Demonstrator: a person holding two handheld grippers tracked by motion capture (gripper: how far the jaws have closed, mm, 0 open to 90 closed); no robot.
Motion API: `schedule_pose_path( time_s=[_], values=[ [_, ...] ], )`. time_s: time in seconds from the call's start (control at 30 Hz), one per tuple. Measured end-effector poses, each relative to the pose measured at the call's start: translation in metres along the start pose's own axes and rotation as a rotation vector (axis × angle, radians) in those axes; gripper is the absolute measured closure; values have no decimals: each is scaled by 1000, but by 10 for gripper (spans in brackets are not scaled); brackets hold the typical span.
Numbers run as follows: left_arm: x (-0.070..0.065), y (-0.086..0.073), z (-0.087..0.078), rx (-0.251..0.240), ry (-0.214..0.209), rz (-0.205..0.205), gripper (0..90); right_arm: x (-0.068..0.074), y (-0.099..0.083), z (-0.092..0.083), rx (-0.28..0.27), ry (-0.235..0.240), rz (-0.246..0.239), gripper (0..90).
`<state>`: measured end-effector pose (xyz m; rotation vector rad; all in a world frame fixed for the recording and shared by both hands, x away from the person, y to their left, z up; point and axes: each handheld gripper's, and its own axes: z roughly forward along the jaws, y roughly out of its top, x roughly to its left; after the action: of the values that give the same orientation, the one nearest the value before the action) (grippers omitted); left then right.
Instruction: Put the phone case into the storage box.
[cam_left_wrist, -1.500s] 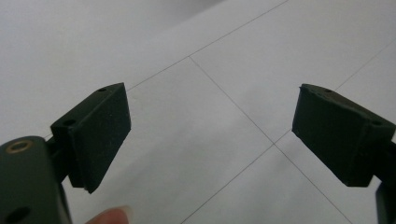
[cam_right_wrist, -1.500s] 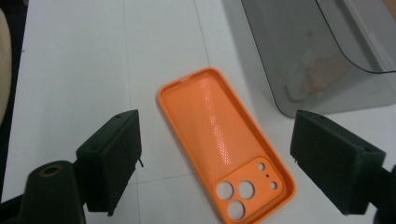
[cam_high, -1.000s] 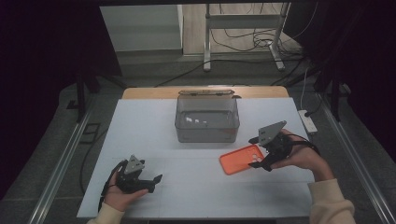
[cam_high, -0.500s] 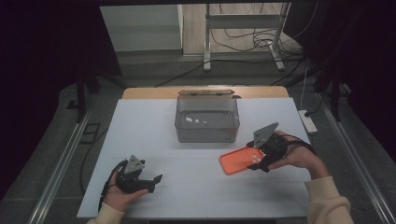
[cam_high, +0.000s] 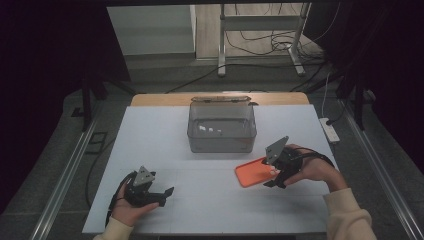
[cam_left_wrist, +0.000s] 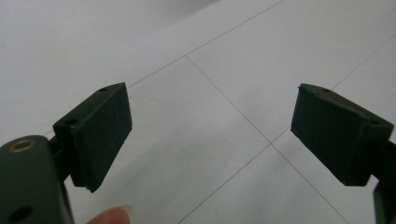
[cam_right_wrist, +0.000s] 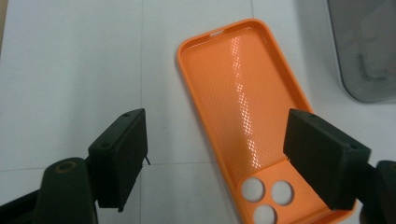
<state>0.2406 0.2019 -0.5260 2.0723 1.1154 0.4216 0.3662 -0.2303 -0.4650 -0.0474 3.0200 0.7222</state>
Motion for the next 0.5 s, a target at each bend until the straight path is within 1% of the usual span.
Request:
schedule_pose_path(
  time_s=[0.1, 0.23, 0.5],
  values=[
    [0, 0, 0, 3, 1, 3, 128, 1, 0, 2, 8, 7, -8, 230],
    [0, 0, 0, 0, 7, 3, 129, 1, 0, 9, 36, 13, -17, 232],
    [0, 0, 0, -1, 7, 7, 133, 0, 0, 11, 49, 10, -20, 237]
  ],
)
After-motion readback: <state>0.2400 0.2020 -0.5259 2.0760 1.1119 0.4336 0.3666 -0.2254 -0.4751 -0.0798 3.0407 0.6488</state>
